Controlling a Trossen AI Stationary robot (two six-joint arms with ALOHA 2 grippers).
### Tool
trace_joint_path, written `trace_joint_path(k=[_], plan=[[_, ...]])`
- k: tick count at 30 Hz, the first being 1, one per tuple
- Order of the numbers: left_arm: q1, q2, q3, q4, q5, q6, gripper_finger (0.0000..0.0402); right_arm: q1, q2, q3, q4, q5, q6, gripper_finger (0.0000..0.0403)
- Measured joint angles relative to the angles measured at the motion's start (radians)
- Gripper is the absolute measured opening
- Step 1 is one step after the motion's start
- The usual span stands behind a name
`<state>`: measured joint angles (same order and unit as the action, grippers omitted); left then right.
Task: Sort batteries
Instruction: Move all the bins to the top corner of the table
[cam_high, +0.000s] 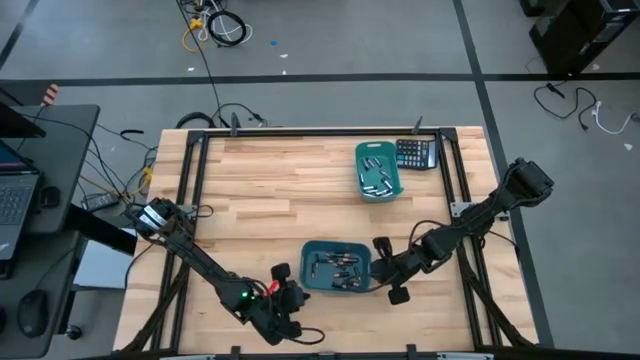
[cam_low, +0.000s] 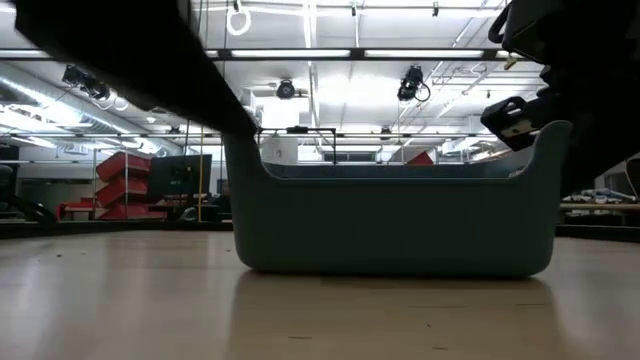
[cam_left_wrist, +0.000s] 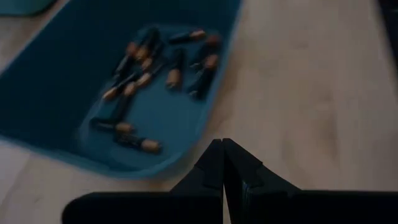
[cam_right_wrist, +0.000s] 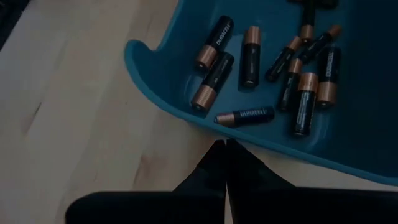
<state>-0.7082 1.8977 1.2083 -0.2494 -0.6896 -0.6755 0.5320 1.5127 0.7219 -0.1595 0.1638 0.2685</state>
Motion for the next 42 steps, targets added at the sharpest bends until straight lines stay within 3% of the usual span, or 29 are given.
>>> trace_joint_path(k=[21,30,42], plan=[[0.042,0.000,0.000,-0.348,-0.268,-0.037,0.0000,-0.004,0.006,0.000,0.040,0.066,0.009,0.0000],[0.039,-0.036,0.000,-0.389,-0.281,-0.037,0.0000,-0.004,0.006,0.000,-0.054,0.092,0.045,0.0000],[0.038,-0.074,0.000,-0.392,-0.458,-0.037,0.0000,-0.018,0.007,0.000,0.126,0.115,-0.060,0.0000]])
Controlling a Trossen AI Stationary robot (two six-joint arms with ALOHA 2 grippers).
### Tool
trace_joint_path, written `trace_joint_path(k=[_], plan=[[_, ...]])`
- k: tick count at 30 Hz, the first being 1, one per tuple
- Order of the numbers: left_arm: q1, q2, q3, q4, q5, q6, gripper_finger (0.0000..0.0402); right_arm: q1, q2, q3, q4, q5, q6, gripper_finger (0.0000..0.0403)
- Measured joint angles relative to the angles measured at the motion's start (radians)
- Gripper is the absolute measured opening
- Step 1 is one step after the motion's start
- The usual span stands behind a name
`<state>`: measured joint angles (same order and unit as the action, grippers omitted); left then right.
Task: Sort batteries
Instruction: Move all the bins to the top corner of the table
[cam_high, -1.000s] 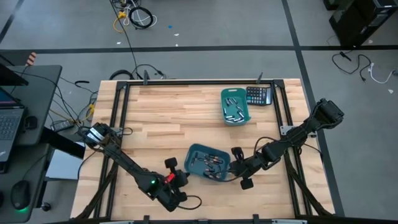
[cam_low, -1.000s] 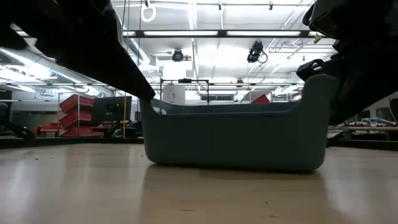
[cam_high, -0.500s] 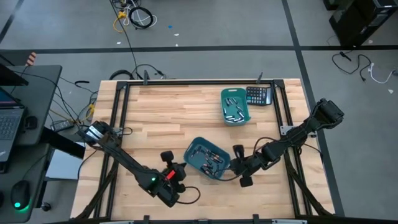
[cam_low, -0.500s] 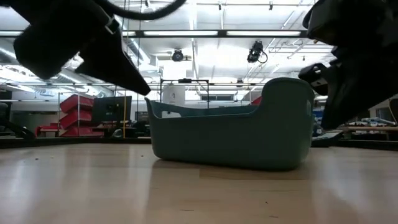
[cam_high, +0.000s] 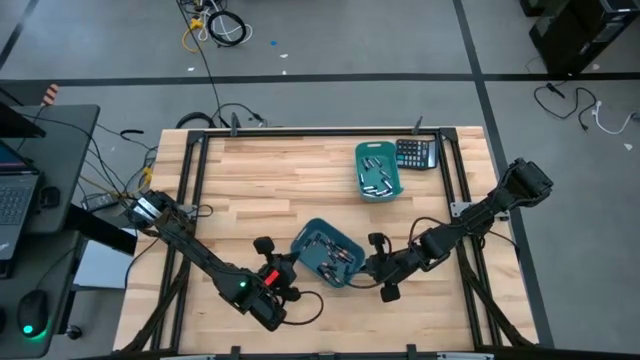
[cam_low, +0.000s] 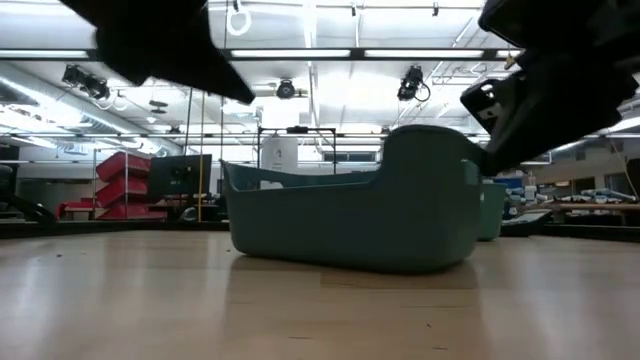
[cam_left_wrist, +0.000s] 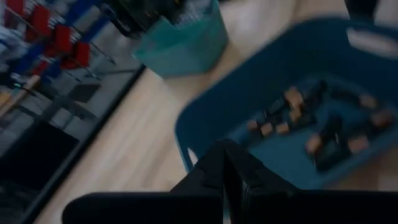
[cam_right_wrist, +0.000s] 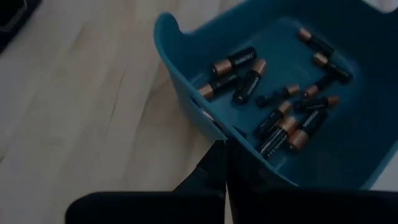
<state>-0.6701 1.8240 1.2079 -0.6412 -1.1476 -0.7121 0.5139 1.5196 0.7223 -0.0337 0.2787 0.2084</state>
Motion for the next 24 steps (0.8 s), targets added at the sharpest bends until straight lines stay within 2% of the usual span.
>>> trace_joint_path(k=[3,5,9,16,18,24], plan=[[0.000,0.000,0.000,0.055,-0.051,0.006,0.0000,-0.012,0.000,0.000,0.026,0.000,-0.020,0.0000],[0.000,0.000,0.000,0.138,-0.043,0.058,0.0000,-0.021,0.001,0.000,0.041,0.000,-0.029,0.0000],[-0.002,0.000,0.000,0.349,0.104,0.251,0.0000,-0.033,0.001,0.000,0.082,0.000,-0.059,0.0000],[-0.041,0.000,0.000,0.771,0.195,0.559,0.0000,-0.039,0.000,0.000,0.139,-0.006,-0.162,0.0000],[-0.048,0.000,0.000,0.865,0.162,0.602,0.0000,-0.039,-0.006,0.000,0.138,-0.007,-0.175,0.0000],[-0.059,0.000,0.000,0.946,-0.116,0.634,0.0000,-0.039,-0.097,0.000,0.114,-0.009,-0.198,0.0000]])
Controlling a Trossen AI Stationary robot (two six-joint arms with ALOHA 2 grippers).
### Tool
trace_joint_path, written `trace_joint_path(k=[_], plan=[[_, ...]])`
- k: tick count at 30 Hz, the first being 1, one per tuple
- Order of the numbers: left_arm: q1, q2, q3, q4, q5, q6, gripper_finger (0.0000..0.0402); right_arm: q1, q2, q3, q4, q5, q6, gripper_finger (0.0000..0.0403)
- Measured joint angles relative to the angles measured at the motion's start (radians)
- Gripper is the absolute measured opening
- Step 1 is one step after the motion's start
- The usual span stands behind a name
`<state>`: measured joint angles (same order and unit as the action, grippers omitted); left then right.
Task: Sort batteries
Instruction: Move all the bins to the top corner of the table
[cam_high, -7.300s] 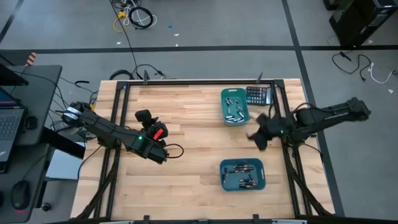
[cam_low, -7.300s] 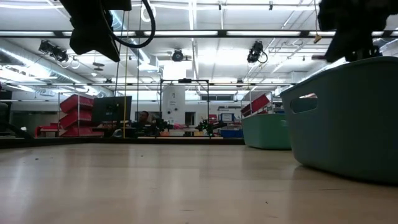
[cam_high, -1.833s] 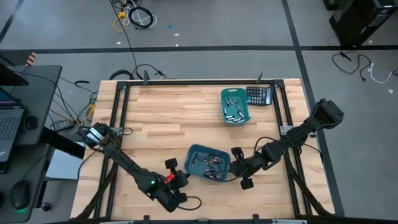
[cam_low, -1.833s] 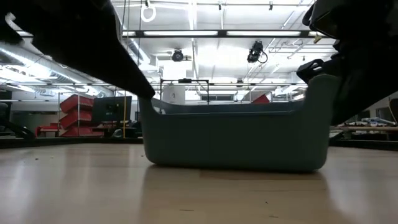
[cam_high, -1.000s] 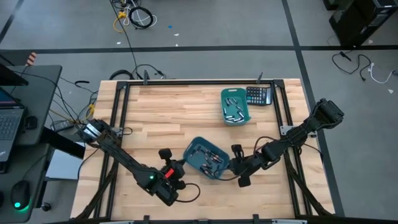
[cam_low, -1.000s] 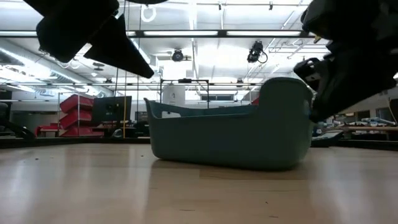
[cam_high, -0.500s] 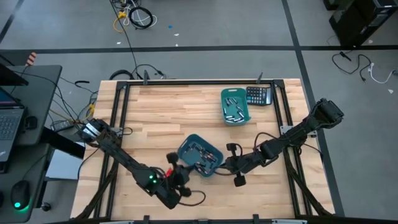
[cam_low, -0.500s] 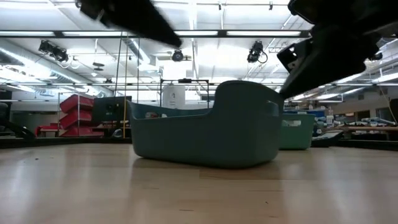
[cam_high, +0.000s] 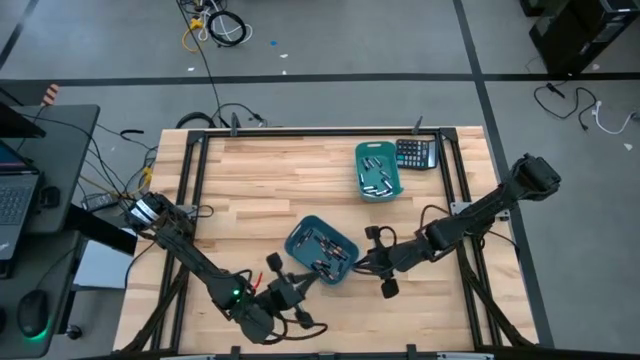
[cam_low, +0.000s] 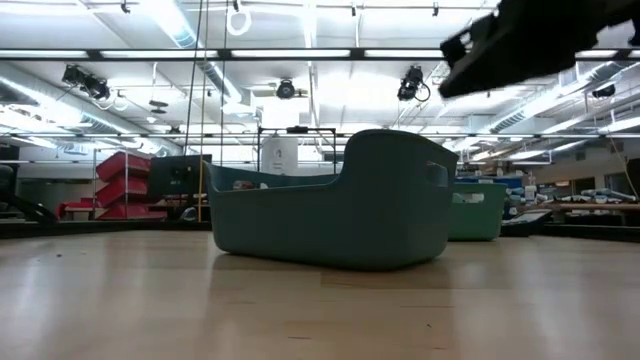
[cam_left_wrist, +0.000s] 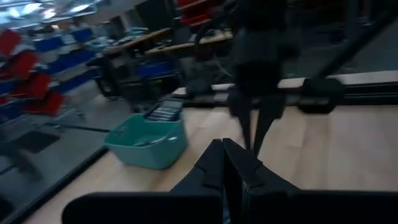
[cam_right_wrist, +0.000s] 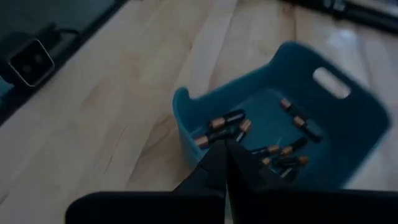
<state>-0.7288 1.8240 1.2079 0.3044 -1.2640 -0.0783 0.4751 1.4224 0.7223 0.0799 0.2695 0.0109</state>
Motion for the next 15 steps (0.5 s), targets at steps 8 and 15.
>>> trace_joint_path(k=[8,15], plan=[[0.081,0.000,0.018,0.376,-0.295,0.116,0.0000,-0.083,-0.194,0.000,-0.048,0.051,-0.025,0.0000],[0.192,0.000,0.174,0.906,-0.045,0.429,0.0000,-0.206,-0.248,0.000,-0.073,0.055,-0.004,0.0000]])
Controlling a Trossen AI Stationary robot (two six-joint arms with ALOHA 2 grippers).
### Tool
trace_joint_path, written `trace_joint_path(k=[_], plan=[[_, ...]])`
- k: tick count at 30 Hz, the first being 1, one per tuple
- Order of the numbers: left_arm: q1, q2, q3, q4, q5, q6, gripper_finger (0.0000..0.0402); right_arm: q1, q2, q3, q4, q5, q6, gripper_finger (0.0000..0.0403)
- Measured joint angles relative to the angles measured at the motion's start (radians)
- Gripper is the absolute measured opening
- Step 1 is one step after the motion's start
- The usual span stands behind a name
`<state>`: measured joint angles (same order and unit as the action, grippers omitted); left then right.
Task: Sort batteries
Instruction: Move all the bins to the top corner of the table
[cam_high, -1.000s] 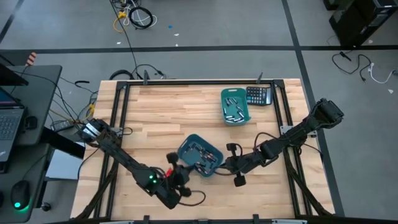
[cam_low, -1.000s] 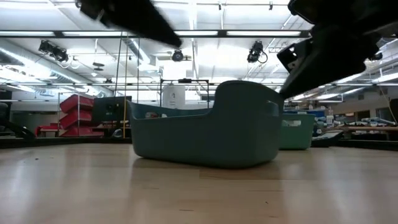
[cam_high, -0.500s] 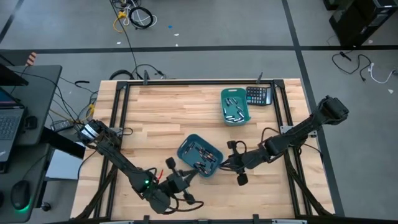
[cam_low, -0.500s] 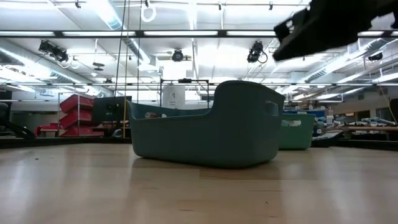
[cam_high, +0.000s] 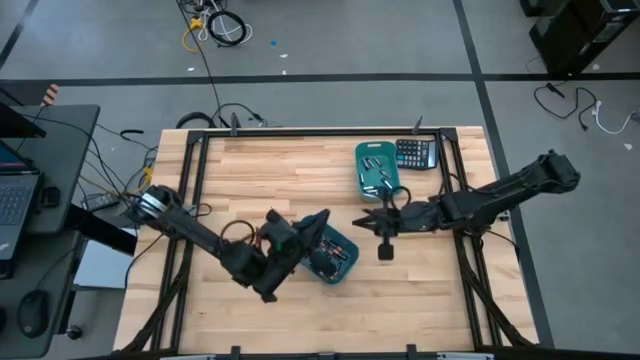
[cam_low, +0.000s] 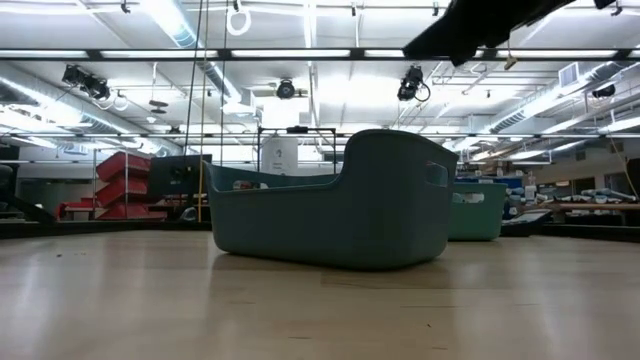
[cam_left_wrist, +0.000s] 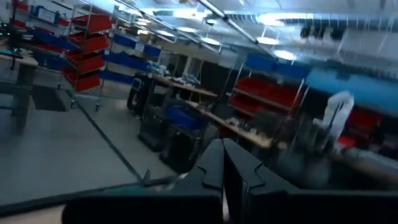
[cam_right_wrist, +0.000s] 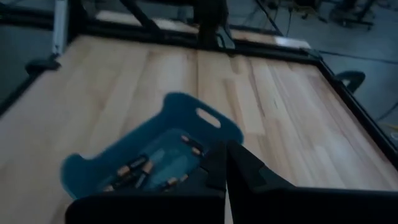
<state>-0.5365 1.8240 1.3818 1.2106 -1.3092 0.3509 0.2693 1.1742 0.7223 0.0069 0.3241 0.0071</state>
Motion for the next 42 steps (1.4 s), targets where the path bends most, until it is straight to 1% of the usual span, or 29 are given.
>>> trace_joint_path(k=[2,4,7,9,10,13,15,18,21,23,26,29,32,33,35,37,39,42], plan=[[0.008,0.000,0.071,-0.031,0.019,0.000,0.0000,-0.014,0.010,0.000,-0.013,0.000,0.000,0.0000],[0.008,-0.001,0.141,-0.144,0.057,-0.039,0.0000,-0.024,0.020,0.000,-0.034,-0.001,-0.007,0.0000],[0.005,0.001,0.226,-0.341,0.165,-0.138,0.0000,-0.046,0.036,0.000,-0.039,-0.002,-0.008,0.0000],[0.010,0.002,0.263,-0.407,0.221,-0.173,0.0000,-0.067,0.039,0.000,-0.039,-0.001,-0.003,0.0000],[0.013,0.003,0.273,-0.409,0.228,-0.175,0.0000,-0.077,0.040,0.000,-0.036,-0.001,-0.003,0.0000],[0.020,0.003,0.285,-0.376,0.189,-0.124,0.0000,-0.105,0.044,0.000,-0.040,-0.002,-0.004,0.0000],[0.028,0.005,0.285,-0.318,0.165,-0.107,0.0000,-0.126,0.045,0.000,-0.038,-0.003,0.000,0.0000],[0.046,0.005,0.285,-0.238,0.190,-0.108,0.0000,-0.150,0.046,0.000,-0.039,-0.008,-0.004,0.0000],[0.055,0.005,0.285,-0.237,0.213,-0.116,0.0000,-0.162,0.046,0.000,-0.042,-0.011,-0.002,0.0000],[0.052,0.005,0.285,-0.264,0.188,-0.090,0.0000,-0.163,0.046,0.000,-0.052,-0.011,0.000,0.0000],[0.046,0.005,0.285,-0.332,0.105,-0.028,0.0000,-0.162,0.046,0.000,-0.074,-0.012,0.001,0.0000],[0.028,0.005,0.285,-0.393,-0.035,0.058,0.0000,-0.161,0.046,0.000,-0.078,-0.026,0.001,0.0000],[-0.002,0.005,0.285,-0.508,-0.207,0.083,0.0001,-0.161,0.046,0.000,-0.097,-0.039,0.000,0.0000],[-0.012,0.005,0.284,-0.562,-0.251,0.083,0.0001,-0.161,0.046,0.000,-0.109,-0.038,0.000,0.0000],[-0.035,0.004,0.267,-0.680,-0.256,0.063,0.0001,-0.160,0.046,0.000,-0.153,-0.015,0.006,0.0000],[-0.067,0.004,0.244,-0.783,-0.244,0.014,0.0001,-0.160,0.046,0.000,-0.217,0.033,0.031,0.0000],[-0.103,0.005,0.209,-0.888,-0.256,-0.074,0.0001,-0.161,0.046,0.000,-0.283,0.071,0.060,0.0000],[-0.149,0.005,0.151,-1.009,-0.217,-0.215,0.0001,-0.161,0.046,0.000,-0.356,0.082,0.093,0.0000]])
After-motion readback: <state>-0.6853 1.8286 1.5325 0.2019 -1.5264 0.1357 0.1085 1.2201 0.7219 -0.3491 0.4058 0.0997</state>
